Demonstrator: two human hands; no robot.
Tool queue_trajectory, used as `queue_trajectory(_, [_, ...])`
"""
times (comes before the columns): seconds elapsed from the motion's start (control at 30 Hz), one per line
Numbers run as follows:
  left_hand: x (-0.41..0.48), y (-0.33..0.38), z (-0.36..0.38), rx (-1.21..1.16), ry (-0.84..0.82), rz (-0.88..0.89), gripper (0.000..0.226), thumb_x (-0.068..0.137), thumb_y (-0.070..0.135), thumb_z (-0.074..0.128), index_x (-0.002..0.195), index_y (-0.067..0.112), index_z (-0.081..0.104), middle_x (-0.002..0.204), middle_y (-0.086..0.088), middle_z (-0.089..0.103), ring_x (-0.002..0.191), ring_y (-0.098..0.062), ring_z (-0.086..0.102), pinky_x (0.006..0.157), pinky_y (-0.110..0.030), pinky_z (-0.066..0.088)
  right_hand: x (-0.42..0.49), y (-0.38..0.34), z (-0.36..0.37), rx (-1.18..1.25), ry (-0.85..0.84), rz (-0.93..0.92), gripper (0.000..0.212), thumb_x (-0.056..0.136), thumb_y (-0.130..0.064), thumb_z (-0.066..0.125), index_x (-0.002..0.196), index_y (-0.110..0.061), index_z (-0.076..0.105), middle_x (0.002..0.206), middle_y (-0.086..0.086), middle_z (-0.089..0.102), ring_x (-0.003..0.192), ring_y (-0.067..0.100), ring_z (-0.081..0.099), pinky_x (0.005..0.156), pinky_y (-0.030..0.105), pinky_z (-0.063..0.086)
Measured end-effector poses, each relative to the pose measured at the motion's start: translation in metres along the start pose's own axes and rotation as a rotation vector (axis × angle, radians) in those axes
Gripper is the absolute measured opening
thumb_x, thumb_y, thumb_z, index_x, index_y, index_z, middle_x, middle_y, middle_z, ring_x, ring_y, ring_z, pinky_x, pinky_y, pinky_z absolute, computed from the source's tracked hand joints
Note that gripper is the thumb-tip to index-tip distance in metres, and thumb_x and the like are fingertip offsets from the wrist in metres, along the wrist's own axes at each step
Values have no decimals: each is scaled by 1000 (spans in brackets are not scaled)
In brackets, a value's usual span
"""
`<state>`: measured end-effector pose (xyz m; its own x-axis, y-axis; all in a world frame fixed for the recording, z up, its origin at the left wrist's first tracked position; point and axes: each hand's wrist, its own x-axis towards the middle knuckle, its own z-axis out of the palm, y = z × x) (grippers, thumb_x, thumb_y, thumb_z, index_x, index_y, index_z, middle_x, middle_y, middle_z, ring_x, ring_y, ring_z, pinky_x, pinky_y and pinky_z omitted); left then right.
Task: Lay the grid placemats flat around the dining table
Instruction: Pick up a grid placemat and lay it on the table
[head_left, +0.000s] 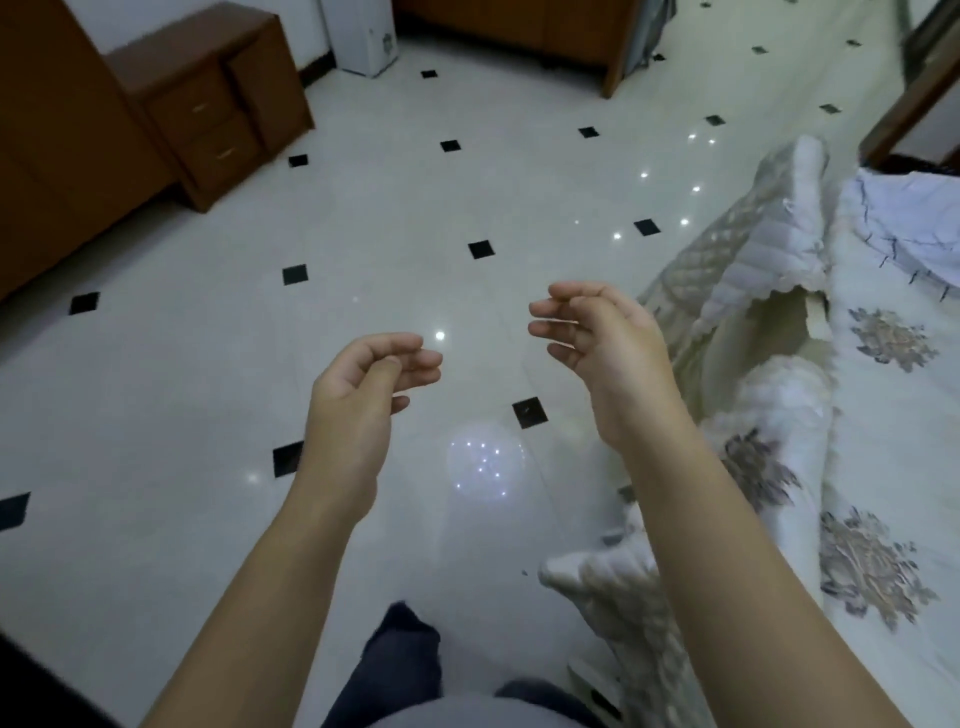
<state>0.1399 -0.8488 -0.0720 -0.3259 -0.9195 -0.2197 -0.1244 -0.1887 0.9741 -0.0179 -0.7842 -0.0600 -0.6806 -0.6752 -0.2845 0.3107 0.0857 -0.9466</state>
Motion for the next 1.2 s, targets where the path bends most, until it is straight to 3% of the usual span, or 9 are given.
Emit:
queue_trajectory(0.1, [64,19,2,13,-47,16,33,92,4,37,83,24,62,75,11,71,75,-2,68,77,-25,45,43,-18,28,-18,-4,-59,28,91,-4,38,84,-20,60,77,-4,68,71,12,64,75,25,44])
queue_trajectory(0.27, [152,39,56,44,-218,-29,31,92,5,37,85,22,61,82,7,71,77,-5,67,74,-23,44,115,-32,21,-17,140,-49,29,92,-4,39,82,-20,61,73,-6,69,70,10,65,76,27,44])
queue_trajectory(0.43, [242,64,148,69,-406,8,32,93,3,36,85,22,61,79,8,70,74,-3,67,72,-22,43,211,-62,-19,44,327,-65,28,92,-2,38,83,-18,60,72,-5,68,67,9,64,69,22,43])
queue_trajectory(0.7, [358,114,304,124,-664,46,30,93,4,38,86,22,61,80,9,71,75,-3,67,71,-21,43,354,-132,-90,107,536,-134,27,91,-1,39,83,-17,60,74,-4,68,64,7,63,71,25,43])
queue_trajectory(0.9, [443,125,377,142,-733,2,30,93,5,39,86,22,63,80,8,71,76,-3,68,71,-23,43,447,-150,-110,114,612,-86,28,91,-2,38,83,-17,60,75,-3,68,68,11,63,73,27,43])
queue_trajectory(1.2, [612,169,484,181,-886,22,31,93,4,38,85,22,62,77,9,72,73,-2,68,73,-24,44,615,-215,-130,136,775,-161,27,91,-2,38,84,-17,60,78,-1,68,68,10,64,73,26,44])
